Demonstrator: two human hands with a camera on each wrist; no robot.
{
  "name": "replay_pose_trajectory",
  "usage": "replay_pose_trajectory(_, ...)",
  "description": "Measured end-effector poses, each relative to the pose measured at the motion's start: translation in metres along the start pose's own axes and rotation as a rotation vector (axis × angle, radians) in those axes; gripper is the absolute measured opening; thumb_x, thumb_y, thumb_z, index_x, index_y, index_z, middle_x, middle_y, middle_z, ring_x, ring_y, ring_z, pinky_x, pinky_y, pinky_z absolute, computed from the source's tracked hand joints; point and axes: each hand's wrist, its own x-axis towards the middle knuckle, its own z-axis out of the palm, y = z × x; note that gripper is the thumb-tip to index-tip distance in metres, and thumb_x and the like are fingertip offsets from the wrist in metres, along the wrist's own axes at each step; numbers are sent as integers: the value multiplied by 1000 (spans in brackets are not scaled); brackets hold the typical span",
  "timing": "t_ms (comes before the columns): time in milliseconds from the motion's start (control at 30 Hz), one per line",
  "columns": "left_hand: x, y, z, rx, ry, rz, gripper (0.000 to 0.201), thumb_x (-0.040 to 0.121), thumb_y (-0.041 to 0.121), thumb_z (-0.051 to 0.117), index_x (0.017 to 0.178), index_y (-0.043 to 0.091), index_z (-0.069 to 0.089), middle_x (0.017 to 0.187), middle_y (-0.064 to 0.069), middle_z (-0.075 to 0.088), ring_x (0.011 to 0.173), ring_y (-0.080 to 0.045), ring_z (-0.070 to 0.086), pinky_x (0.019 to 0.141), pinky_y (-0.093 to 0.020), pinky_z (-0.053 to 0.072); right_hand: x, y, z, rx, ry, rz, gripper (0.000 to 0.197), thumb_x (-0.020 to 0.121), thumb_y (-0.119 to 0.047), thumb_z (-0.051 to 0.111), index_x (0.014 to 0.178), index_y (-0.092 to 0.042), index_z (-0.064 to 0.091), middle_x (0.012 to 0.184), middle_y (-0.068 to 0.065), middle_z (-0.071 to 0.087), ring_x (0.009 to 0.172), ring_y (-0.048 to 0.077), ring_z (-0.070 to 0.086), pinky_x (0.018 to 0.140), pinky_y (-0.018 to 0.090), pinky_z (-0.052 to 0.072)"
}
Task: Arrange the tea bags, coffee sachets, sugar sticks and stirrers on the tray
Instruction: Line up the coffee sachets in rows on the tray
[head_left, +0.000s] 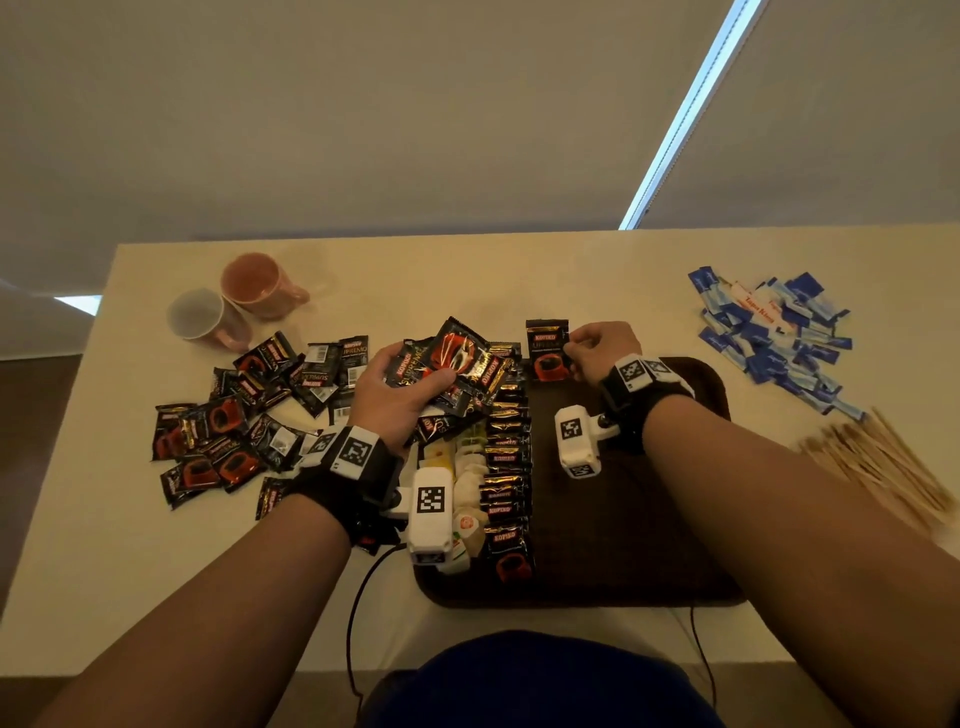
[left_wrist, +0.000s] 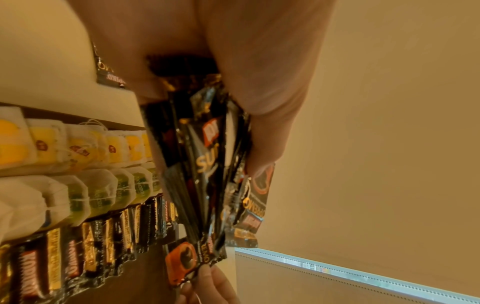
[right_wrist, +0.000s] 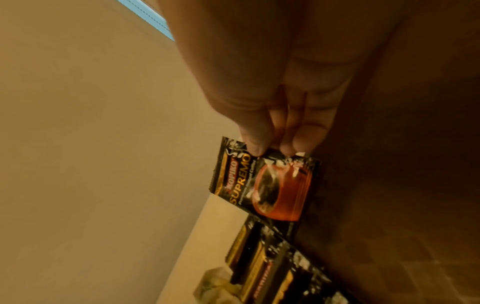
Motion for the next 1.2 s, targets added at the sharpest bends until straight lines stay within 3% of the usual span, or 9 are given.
replay_pose_trajectory(100,0,2,7,28,18,-6,104,42,46,96,135,30,54,127,-4,63,110,-29,67,92,-53,56,7,8,11,-42,4,33,9,88,-17,72,86,-26,69,92,4,73,84,23,71,82,41,60)
replay_pose_trajectory(267,6,-4,7,47,13,10,86,57,32,94,133,26,56,123,-5,66,107,-28,69,93,-53,56,10,19,17,-97,42,10,7,87,-13,73,94,-15,74,94,7,73,90,23,70,88,36,57)
replay_pose_trajectory(467,13,-11,8,39,21,-18,109,27,58,97,126,33,60,122,-2,69,107,-28,70,93,-54,55,10,20,21,-165,58,-30,7,84,-13,76,82,-16,70,89,4,72,88,19,68,86,35,56)
replay_pose_trajectory(667,24,-23,1,45,23,-56,107,32,57,99,129,39,57,132,-4,63,113,-32,66,93,-56,54,9,18,23,-220,35,-38,15,86,-17,75,75,-19,65,83,-1,66,83,15,63,72,25,47)
replay_pose_trajectory(833,27,-27,-2,27,30,-75,104,31,53,101,125,44,57,137,-4,59,117,-35,64,93,-58,53,7,21,25,-201,1,-39,16,85,-16,75,74,-20,65,88,3,71,85,20,69,84,36,58)
replay_pose_trajectory(900,27,-27,-4,28,28,-69,105,31,54,101,126,43,57,137,-4,59,116,-34,64,93,-58,54,7,21,24,-208,5,-48,6,87,-17,74,83,-15,69,91,2,70,88,17,66,86,33,56)
replay_pose_trajectory(1000,24,-25,-3,15,20,-45,104,28,56,100,122,42,58,135,-4,60,114,-33,65,93,-57,53,5,23,22,-207,17,-53,8,87,-17,74,91,-10,73,92,2,68,88,16,62,86,30,53)
replay_pose_trajectory(1133,20,-23,-2,5,-15,-11,107,30,54,99,127,33,58,127,-5,65,111,-31,68,95,-55,54,4,23,20,-201,1,-31,8,87,-17,74,91,-10,74,93,4,71,91,18,65,86,29,53)
replay_pose_trajectory(1200,19,-23,-2,1,-16,-10,103,33,52,98,126,34,58,128,-5,64,112,-31,67,96,-55,53,3,22,20,-199,-12,-25,5,88,-16,73,85,-12,73,92,5,72,91,20,67,88,33,55)
